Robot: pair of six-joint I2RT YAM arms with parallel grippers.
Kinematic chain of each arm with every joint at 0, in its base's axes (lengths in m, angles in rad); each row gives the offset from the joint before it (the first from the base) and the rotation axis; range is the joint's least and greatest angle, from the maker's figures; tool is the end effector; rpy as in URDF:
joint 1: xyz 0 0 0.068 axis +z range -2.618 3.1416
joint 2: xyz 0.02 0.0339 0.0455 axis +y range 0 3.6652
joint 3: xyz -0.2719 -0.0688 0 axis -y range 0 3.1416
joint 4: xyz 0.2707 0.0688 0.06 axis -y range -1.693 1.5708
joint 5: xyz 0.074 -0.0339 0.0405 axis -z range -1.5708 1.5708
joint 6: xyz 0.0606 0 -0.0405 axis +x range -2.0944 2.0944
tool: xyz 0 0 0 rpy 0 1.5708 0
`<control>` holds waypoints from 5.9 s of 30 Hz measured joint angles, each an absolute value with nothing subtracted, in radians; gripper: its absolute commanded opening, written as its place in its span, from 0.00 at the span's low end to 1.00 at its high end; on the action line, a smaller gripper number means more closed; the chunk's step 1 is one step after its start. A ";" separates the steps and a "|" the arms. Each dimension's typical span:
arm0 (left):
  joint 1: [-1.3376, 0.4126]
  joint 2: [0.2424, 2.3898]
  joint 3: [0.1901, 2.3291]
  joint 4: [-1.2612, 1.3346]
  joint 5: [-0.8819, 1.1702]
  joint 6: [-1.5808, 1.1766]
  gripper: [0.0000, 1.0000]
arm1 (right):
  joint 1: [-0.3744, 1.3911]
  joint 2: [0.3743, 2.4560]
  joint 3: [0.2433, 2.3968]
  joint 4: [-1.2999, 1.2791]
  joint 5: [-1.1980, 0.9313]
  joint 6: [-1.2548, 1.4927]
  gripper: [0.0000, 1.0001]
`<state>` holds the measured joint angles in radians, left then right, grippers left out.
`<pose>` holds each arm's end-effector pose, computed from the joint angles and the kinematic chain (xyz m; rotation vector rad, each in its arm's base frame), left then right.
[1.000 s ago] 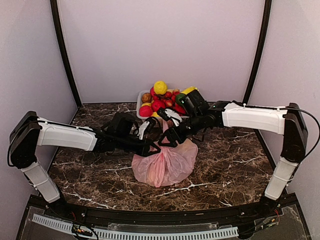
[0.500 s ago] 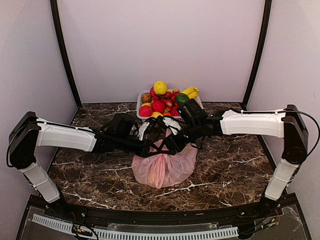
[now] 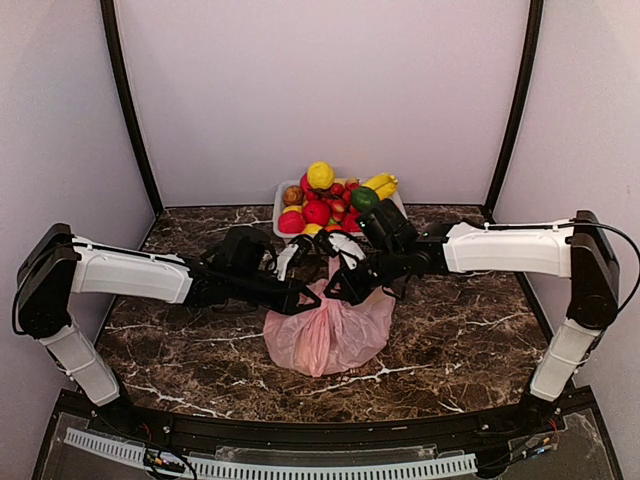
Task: Untie the knot of the plastic bag and take out the fruit
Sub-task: Untie the bag handles from the takeout bag.
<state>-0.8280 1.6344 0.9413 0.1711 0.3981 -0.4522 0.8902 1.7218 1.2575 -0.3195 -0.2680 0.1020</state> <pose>0.2508 -0.3079 0.1933 0.6818 2.1730 -1.1475 0.2541 0.3393 0.2212 -1.0716 2.2184 0.7777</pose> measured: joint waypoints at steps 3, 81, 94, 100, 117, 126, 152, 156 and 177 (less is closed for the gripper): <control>-0.828 1.634 0.941 0.171 0.395 -0.453 0.01 | 0.890 1.720 1.248 -0.306 -0.267 0.109 0.00; -0.862 1.571 1.231 -0.150 0.190 -0.212 0.63 | 0.791 1.494 1.029 -0.135 -0.186 0.282 0.00; -0.946 1.715 1.297 -0.242 0.035 -0.100 0.36 | 0.791 1.494 1.029 -0.134 -0.186 0.282 0.00; -0.959 1.730 1.315 -0.261 -0.019 -0.084 0.04 | 0.791 1.494 1.029 -0.133 -0.186 0.282 0.00; -0.964 1.727 1.317 -0.257 -0.037 -0.075 0.01 | 0.792 1.494 1.018 -0.125 -0.140 0.310 0.00; -0.955 1.650 1.235 -0.181 -0.033 -0.110 0.01 | 0.792 1.474 1.006 -0.122 -0.115 0.338 0.00; -0.877 1.523 1.038 -0.051 0.175 -0.173 0.01 | 0.759 1.443 1.037 -0.169 -0.188 0.298 0.56; -0.877 1.520 1.037 -0.045 0.189 -0.168 0.01 | 0.751 1.472 1.108 -0.194 -0.248 0.258 0.60; -0.875 1.520 1.037 -0.040 0.198 -0.167 0.01 | 0.748 1.676 1.271 -0.307 -0.446 0.119 0.30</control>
<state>-0.8749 1.5200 1.0374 -0.0399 0.1982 -0.1665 0.7475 1.6760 1.2713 -0.3065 -0.4458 0.1192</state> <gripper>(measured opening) 0.011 0.386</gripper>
